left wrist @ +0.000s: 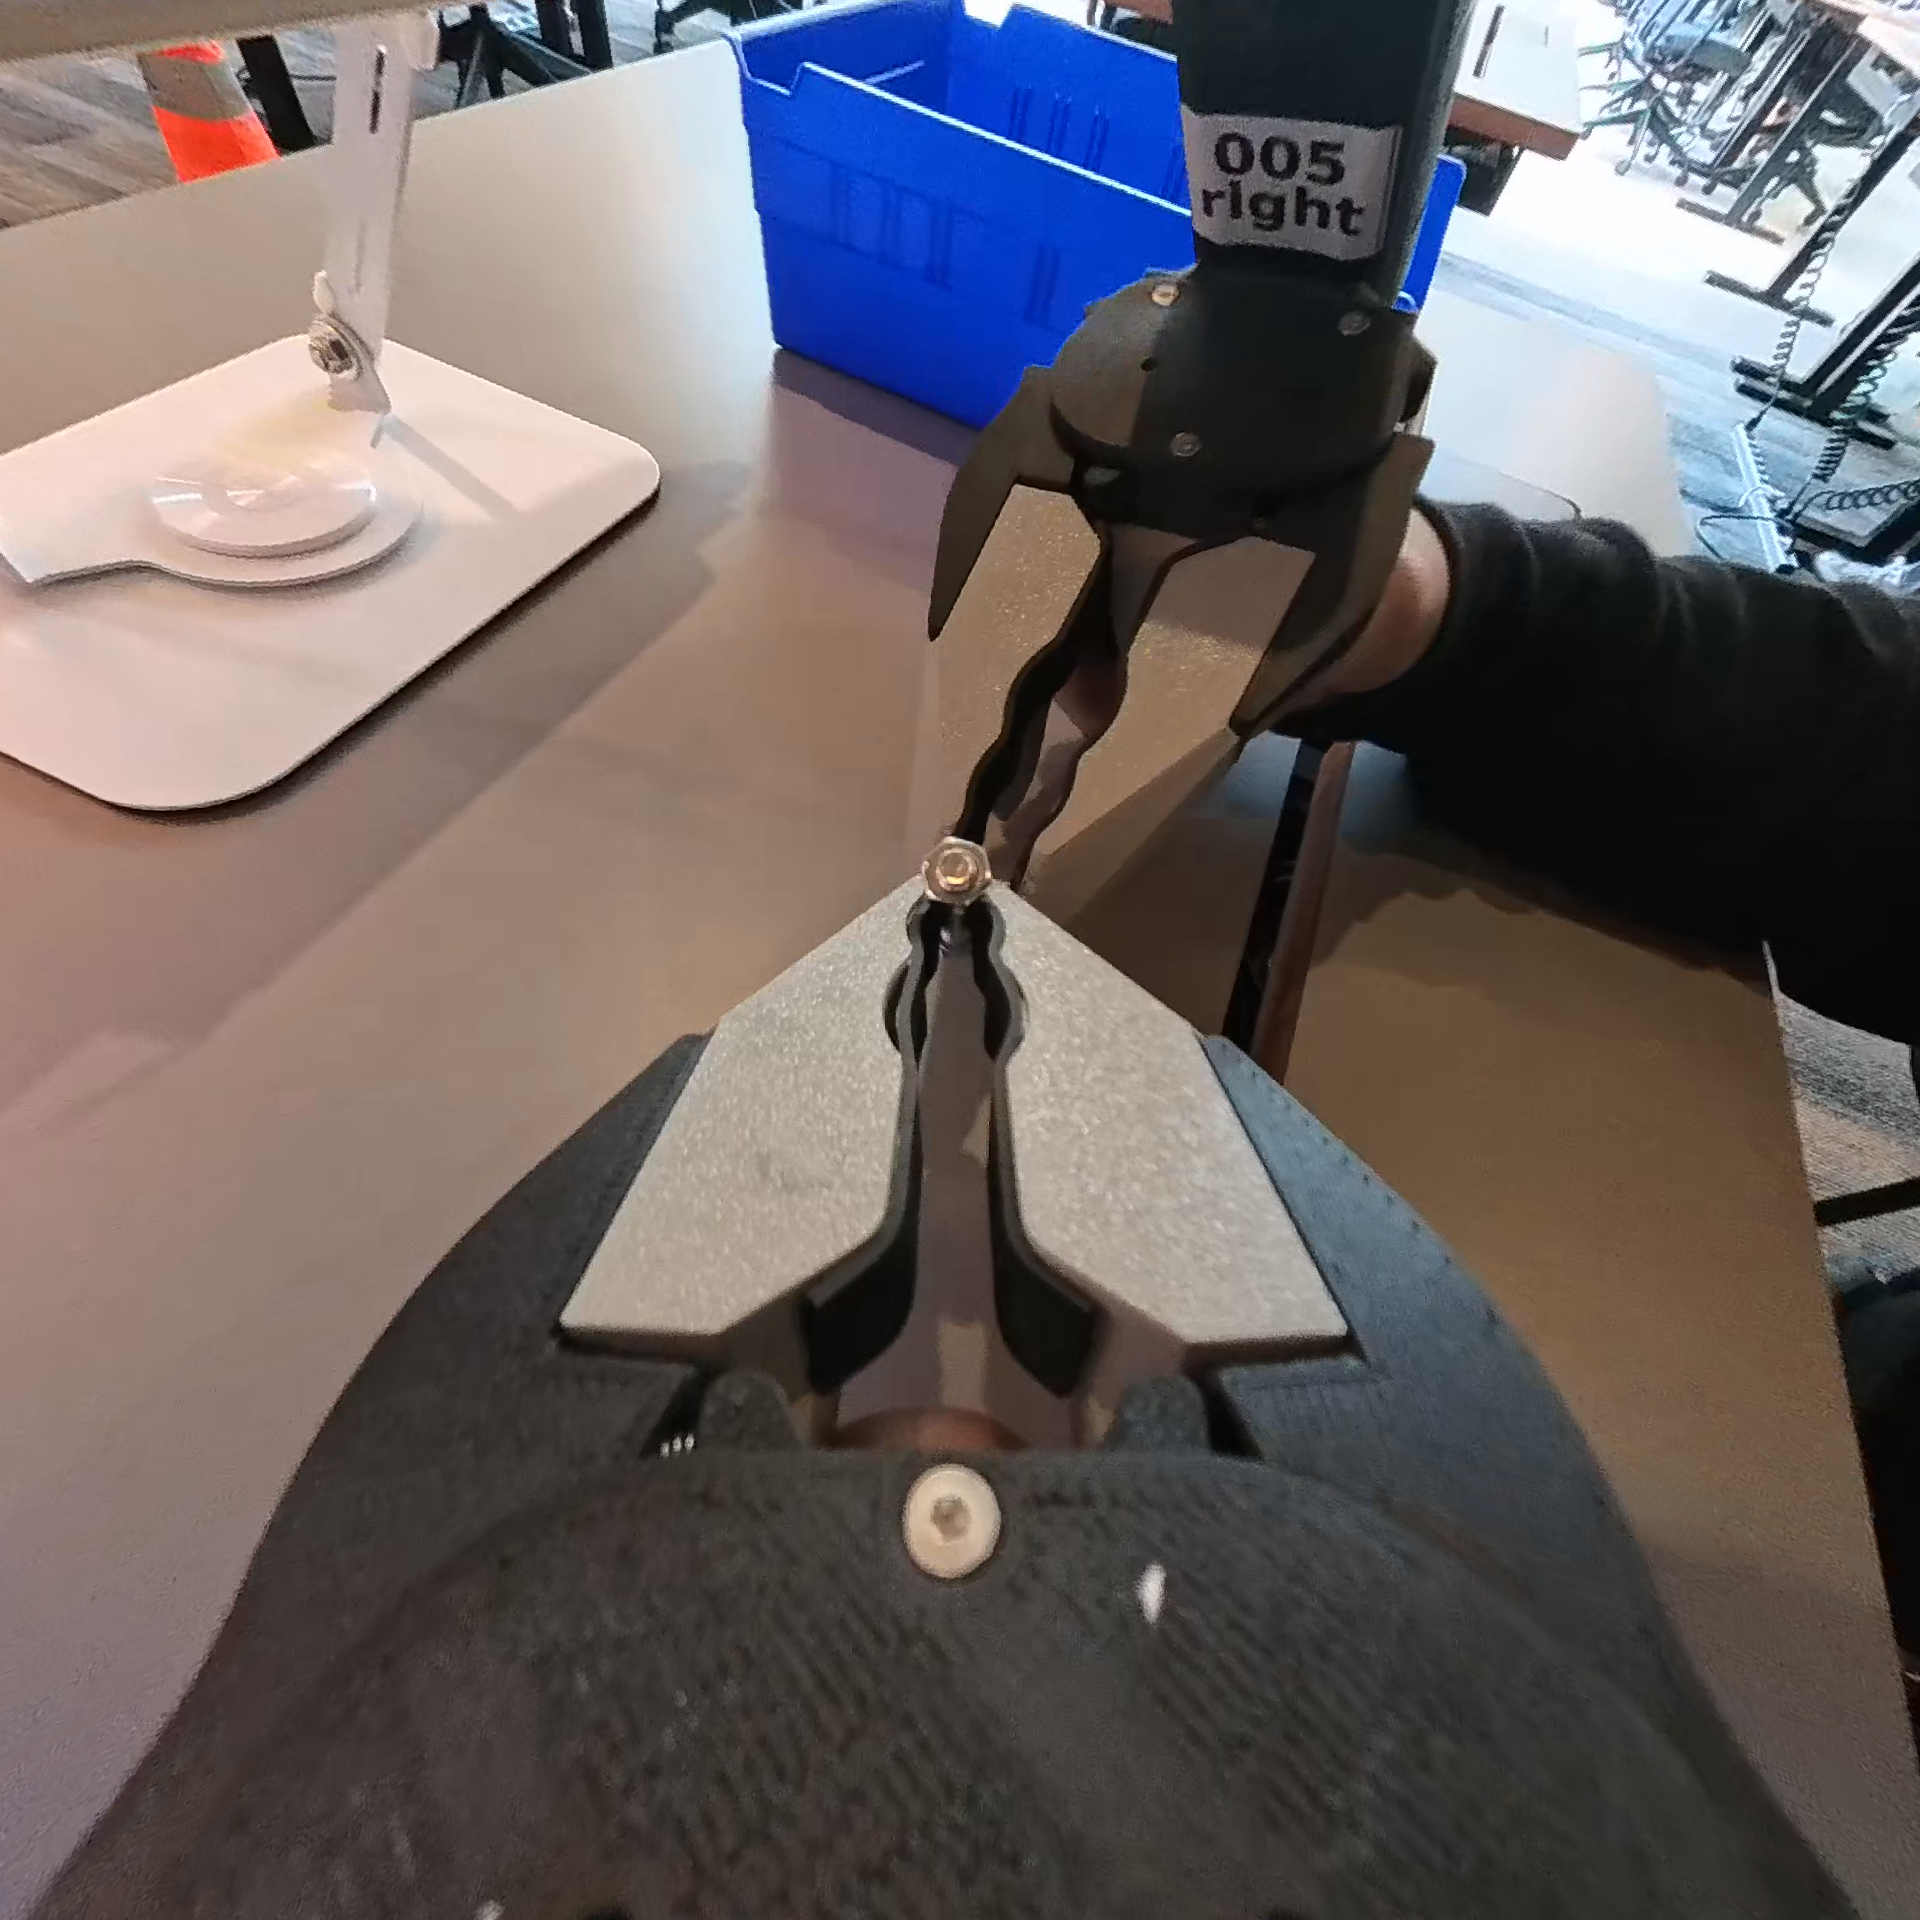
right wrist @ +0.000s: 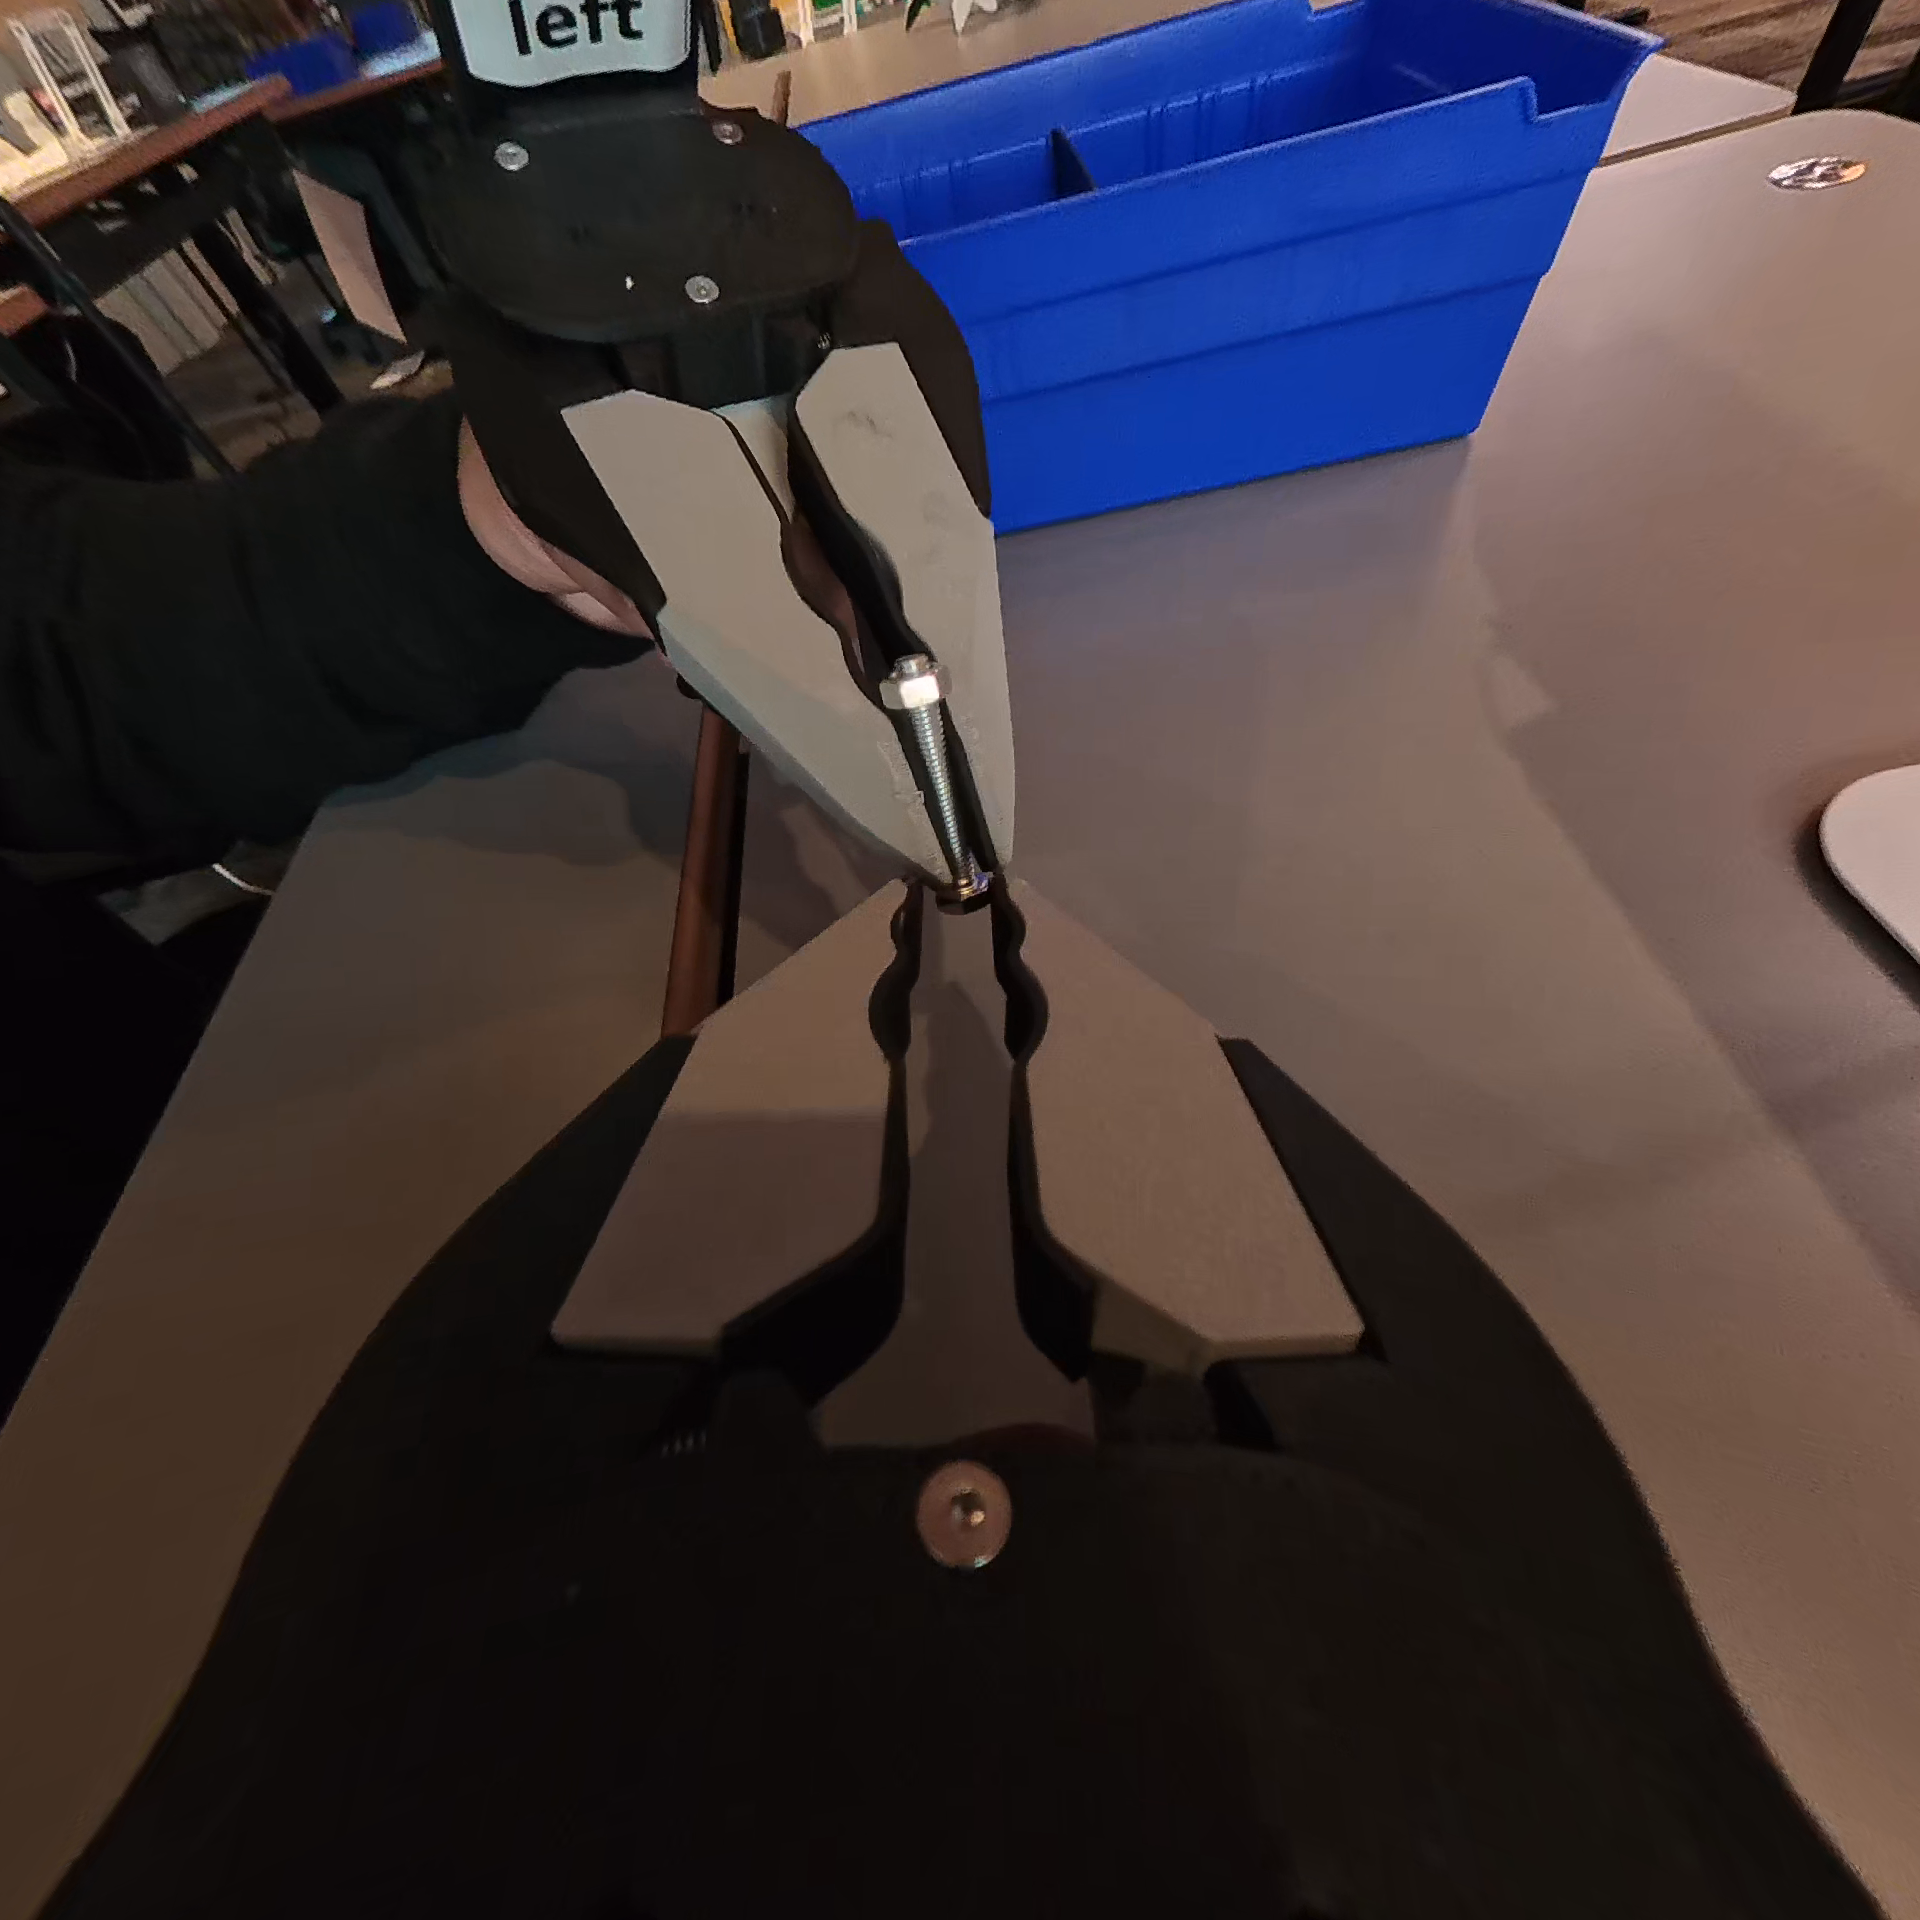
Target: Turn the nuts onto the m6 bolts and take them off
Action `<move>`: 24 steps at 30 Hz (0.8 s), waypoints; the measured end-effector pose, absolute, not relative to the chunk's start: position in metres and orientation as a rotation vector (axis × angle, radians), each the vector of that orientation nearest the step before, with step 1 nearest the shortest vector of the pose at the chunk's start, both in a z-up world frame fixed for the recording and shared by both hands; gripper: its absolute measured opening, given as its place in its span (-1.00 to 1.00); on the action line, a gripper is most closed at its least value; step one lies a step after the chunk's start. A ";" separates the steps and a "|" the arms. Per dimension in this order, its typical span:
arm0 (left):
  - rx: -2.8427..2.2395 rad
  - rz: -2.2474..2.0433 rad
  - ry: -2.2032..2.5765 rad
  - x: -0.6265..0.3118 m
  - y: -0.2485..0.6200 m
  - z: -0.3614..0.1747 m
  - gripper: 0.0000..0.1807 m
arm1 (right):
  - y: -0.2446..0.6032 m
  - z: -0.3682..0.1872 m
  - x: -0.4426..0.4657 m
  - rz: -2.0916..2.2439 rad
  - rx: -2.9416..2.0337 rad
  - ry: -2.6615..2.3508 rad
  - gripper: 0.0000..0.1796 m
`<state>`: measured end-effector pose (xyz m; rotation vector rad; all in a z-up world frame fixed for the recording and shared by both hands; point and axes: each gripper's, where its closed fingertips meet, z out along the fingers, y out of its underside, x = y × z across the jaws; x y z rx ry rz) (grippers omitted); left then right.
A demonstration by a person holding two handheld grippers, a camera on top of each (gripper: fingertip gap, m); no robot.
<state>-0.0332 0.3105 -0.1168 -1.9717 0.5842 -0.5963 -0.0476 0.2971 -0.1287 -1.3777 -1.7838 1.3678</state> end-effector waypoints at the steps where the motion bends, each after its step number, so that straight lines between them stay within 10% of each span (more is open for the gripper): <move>1: -1.968 -0.596 0.577 -0.034 0.311 -0.116 -0.98 | 0.298 -0.128 -0.048 1.371 -1.377 -1.773 -0.90; 24: -1.749 -0.678 0.501 -0.034 0.312 -0.077 -0.96 | 0.294 -0.090 -0.049 1.755 -1.327 -1.527 -0.93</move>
